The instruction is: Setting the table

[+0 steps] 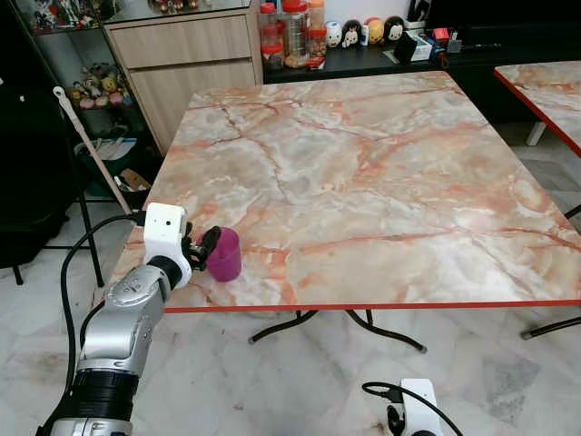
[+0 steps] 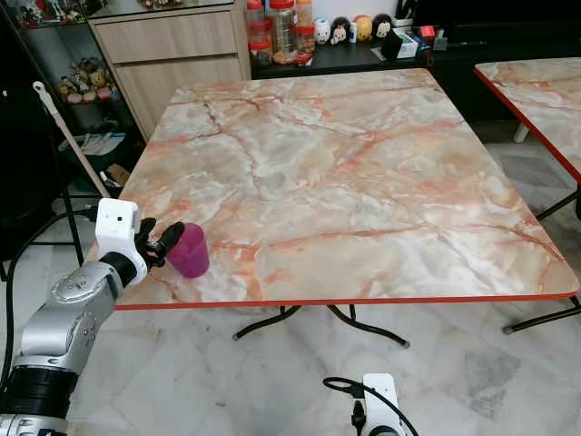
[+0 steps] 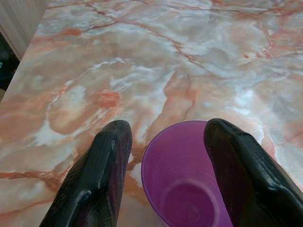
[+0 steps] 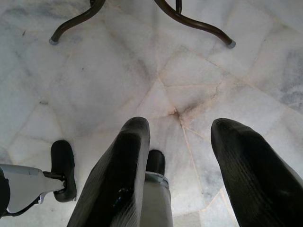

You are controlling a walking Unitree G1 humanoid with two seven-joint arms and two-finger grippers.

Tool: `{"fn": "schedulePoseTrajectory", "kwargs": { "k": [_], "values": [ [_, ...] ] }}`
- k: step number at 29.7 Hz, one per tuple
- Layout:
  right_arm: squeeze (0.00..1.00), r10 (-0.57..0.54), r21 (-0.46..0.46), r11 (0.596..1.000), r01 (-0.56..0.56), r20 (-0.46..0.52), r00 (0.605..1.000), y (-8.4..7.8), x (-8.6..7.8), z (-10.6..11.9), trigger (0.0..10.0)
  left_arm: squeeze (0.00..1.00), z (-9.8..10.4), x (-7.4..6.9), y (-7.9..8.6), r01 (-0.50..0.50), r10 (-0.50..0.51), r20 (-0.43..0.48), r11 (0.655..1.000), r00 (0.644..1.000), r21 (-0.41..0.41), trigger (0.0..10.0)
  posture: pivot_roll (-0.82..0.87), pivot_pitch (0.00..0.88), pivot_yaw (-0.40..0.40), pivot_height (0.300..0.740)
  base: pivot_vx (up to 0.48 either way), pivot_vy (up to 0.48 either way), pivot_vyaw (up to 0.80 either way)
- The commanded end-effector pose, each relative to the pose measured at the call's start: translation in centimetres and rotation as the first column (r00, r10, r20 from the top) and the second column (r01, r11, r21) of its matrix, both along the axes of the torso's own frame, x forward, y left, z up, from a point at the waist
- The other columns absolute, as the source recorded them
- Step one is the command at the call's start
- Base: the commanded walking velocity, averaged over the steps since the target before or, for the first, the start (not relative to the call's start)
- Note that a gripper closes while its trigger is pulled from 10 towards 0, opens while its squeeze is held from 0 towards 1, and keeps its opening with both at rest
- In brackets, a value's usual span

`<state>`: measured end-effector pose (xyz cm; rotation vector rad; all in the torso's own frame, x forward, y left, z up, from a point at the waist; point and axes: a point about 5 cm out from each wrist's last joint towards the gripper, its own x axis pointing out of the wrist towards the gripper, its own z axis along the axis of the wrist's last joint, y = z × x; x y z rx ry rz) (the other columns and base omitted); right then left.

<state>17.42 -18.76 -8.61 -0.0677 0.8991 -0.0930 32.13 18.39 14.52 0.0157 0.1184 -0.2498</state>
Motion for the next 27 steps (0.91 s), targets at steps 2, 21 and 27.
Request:
{"fn": "schedulePoseTrajectory", "kwargs": {
  "k": [2, 21, 27],
  "values": [
    [0.0, -0.014, 0.006, 1.0, 0.014, -0.003, 1.0, 0.04, -0.06, -0.04, 10.0, 0.0, 0.27, -0.06, -0.11, 0.011, -0.011, -0.003, 1.0, 1.0, 0.015, 10.0, 0.06, 0.046, 0.084, 0.74, 0.0, 0.0, 0.0],
    [0.0, -0.018, 0.003, 1.0, 0.018, -0.007, 1.0, -0.08, -0.2, -0.09, 10.0, 0.0, -0.3, -0.04, -0.48, 0.031, -0.032, -0.055, 0.999, 0.998, -0.018, 10.0, 0.06, 0.046, 0.086, 0.74, 0.0, 0.0, 0.0],
    [0.0, -0.018, 0.003, 1.0, 0.018, -0.007, 1.0, -0.08, -0.2, -0.09, 10.0, 0.0, -0.3, -0.04, -0.48, 0.031, -0.032, -0.055, 0.999, 0.998, -0.018, 10.0, 0.06, 0.046, 0.086, 0.74, 0.0, 0.0, 0.0]
  ]
}}
